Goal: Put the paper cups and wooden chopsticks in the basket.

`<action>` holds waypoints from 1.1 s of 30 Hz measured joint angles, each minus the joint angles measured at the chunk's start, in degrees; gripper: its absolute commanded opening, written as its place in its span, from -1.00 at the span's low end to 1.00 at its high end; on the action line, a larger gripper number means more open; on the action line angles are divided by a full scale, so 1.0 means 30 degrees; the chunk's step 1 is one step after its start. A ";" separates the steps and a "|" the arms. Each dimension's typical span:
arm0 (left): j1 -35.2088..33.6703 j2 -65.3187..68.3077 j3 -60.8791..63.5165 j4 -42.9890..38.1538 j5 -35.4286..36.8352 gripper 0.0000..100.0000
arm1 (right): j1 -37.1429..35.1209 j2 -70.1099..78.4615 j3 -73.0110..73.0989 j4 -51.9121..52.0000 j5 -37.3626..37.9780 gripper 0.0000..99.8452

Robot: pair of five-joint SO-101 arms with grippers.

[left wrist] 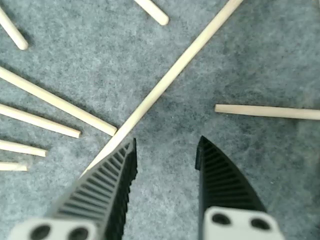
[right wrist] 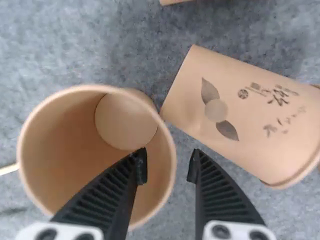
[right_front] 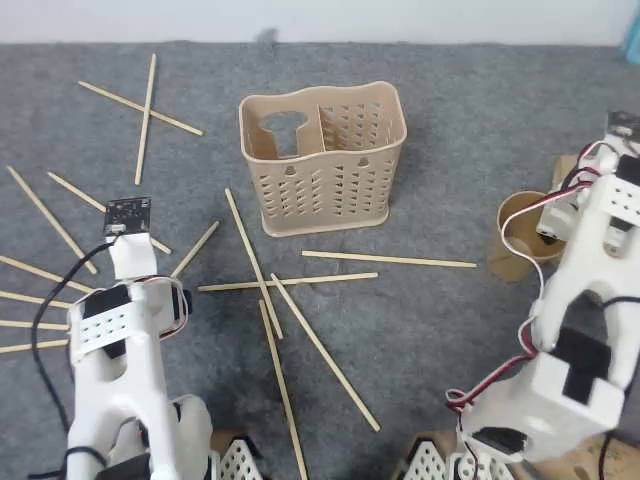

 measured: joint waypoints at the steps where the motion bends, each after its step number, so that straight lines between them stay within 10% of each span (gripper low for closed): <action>1: 0.0000 0.0000 0.0000 0.0000 0.0000 -0.63 | 0.0000 0.0264 0.0000 -0.0147 -0.0059 -0.70; 23: 0.0000 0.0000 0.0000 0.0000 0.0000 -0.63 | 0.0029 0.0879 0.0000 -0.0205 -0.0176 -0.99; 33: 0.0000 0.0000 0.0000 0.0000 0.0000 -0.63 | 0.0029 -0.0440 -0.3048 0.4923 -0.0176 -0.99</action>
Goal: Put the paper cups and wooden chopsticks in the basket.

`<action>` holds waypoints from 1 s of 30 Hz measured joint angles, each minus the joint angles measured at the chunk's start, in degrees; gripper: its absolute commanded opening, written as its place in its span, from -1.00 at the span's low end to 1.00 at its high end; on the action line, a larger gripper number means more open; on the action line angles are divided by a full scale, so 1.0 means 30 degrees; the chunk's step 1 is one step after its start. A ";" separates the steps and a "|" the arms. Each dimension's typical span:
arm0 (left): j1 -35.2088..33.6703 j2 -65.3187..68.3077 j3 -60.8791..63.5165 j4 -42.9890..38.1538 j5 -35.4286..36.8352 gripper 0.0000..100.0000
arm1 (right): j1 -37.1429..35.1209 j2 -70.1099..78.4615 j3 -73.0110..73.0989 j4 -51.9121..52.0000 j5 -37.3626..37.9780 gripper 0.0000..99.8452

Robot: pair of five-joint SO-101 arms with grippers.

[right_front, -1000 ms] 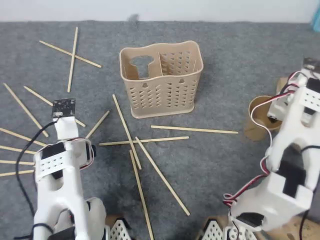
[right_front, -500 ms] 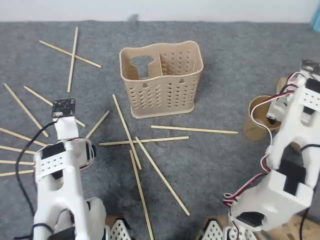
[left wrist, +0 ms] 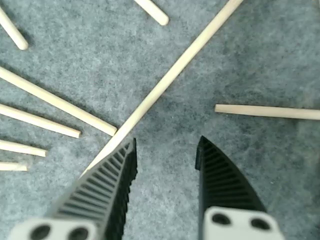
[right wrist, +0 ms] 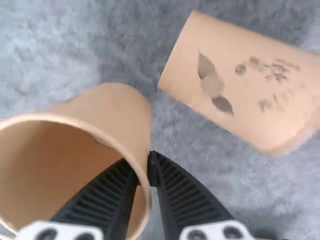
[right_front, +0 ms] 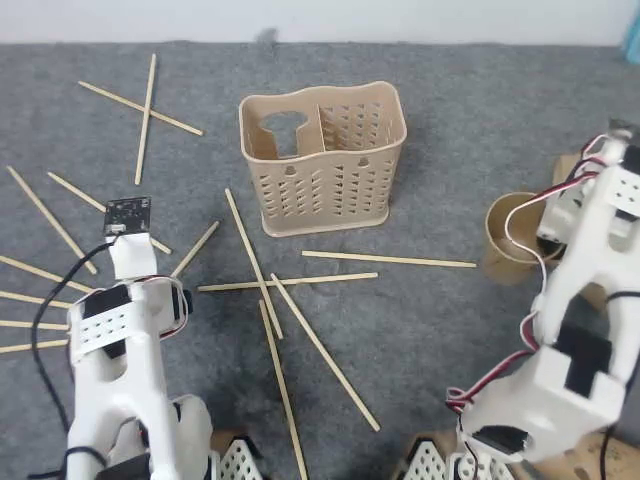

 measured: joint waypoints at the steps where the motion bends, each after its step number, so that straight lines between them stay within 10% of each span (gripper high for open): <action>1: 0.0000 0.0000 0.0000 0.0000 0.0000 -0.63 | 0.0000 -0.0410 -0.0557 0.0469 0.0000 -0.99; 17: 0.0000 0.0000 0.0000 0.0000 0.0000 -0.63 | -0.3341 -0.1905 -1.0198 0.1641 -0.1231 -0.99; 30: 0.0000 0.0000 0.0000 -0.0352 0.0000 -0.63 | -1.1546 -0.1905 -1.5385 0.1084 -0.1231 -0.99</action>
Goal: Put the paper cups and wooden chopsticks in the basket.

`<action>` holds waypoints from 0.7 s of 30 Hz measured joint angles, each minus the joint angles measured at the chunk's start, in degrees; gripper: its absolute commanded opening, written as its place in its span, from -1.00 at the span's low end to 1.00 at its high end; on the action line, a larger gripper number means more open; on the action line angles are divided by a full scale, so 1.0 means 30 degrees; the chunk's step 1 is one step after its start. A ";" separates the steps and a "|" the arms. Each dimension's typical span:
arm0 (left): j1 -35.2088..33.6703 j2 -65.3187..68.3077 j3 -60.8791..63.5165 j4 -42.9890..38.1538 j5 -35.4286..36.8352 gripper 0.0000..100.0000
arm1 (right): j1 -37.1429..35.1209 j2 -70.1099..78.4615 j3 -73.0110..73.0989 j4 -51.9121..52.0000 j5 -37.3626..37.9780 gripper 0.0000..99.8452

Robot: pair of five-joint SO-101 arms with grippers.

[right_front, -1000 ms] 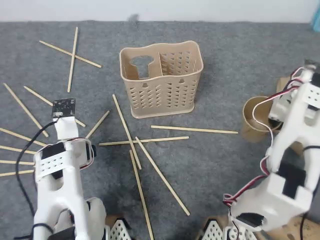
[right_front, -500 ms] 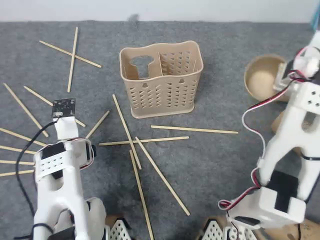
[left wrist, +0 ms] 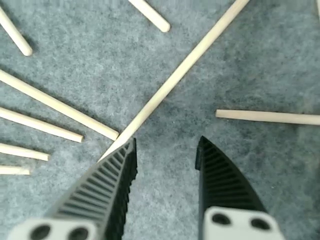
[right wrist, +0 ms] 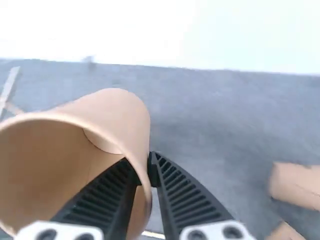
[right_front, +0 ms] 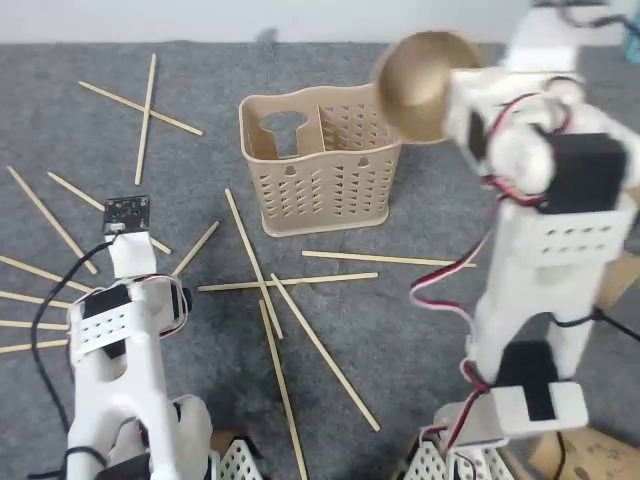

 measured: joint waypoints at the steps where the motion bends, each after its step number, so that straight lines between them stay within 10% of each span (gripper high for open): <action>1: 0.0000 0.0000 0.0000 0.0000 0.0000 -0.63 | -0.0615 0.0000 -0.0029 0.0000 0.0059 -0.99; 21: 0.0000 0.0000 0.0000 0.0000 0.0000 -0.63 | -0.1231 0.5304 -0.0147 0.0000 0.2989 -0.98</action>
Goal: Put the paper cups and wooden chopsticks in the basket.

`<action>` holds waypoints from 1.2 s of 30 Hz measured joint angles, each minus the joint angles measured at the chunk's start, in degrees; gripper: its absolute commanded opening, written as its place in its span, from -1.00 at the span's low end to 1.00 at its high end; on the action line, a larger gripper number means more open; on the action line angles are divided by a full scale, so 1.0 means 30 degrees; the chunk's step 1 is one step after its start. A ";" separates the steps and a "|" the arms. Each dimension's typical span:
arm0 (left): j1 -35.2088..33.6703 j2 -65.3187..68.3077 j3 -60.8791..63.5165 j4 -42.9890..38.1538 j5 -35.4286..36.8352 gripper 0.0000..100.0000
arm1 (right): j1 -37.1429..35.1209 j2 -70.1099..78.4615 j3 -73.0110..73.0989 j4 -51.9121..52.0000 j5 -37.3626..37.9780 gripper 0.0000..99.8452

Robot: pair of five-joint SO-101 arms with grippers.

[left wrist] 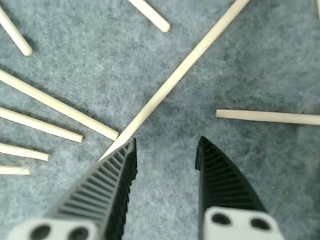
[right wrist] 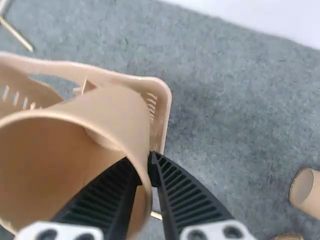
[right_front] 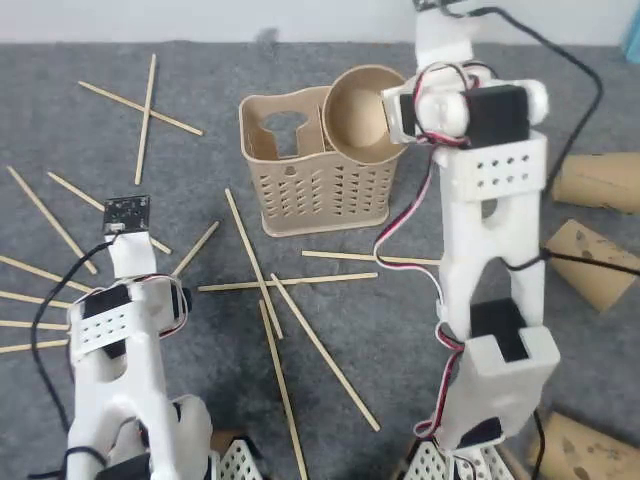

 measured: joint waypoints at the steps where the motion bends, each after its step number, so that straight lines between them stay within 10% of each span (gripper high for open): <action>1: 0.0000 0.0000 0.0000 0.0000 0.0000 -0.63 | 0.0000 0.0264 0.0000 -0.0059 0.0176 -0.94; 8: 0.0000 0.0000 0.0000 0.0000 0.0000 -0.63 | -0.0029 0.0762 -0.0088 -0.0117 0.0557 -0.44; 16: 0.0000 0.0000 0.0000 0.0000 0.0000 -0.63 | 0.0029 0.0527 -0.4630 0.0088 -0.0762 -0.44; 25: 0.0000 0.0000 0.0000 0.0000 0.0000 -0.63 | -0.0791 -0.4044 -0.3165 0.0674 -0.0967 -0.98; 36: 0.0000 0.0000 0.0000 0.0000 0.0000 -0.63 | -0.2227 -1.2278 0.8469 0.0615 -0.0586 -0.98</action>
